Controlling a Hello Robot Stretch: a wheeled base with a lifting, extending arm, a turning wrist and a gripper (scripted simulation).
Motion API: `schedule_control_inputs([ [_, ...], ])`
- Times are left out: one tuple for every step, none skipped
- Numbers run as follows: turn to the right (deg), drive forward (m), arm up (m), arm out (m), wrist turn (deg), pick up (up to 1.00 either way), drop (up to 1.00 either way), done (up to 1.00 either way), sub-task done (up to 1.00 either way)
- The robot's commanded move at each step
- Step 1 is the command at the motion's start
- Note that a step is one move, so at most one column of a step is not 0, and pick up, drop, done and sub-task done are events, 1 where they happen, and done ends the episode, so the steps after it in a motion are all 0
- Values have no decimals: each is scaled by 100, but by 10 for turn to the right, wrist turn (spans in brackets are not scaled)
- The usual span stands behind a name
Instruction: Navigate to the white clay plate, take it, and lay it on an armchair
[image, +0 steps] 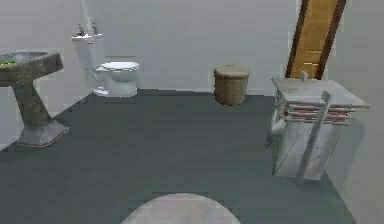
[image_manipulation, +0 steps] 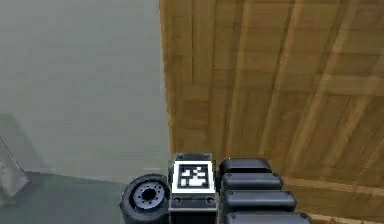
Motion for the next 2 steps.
schedule_control_inputs([
  [0,100,0,0,0,0,0,0,0],
  [90,0,0,0,0,0,0,0,0],
])
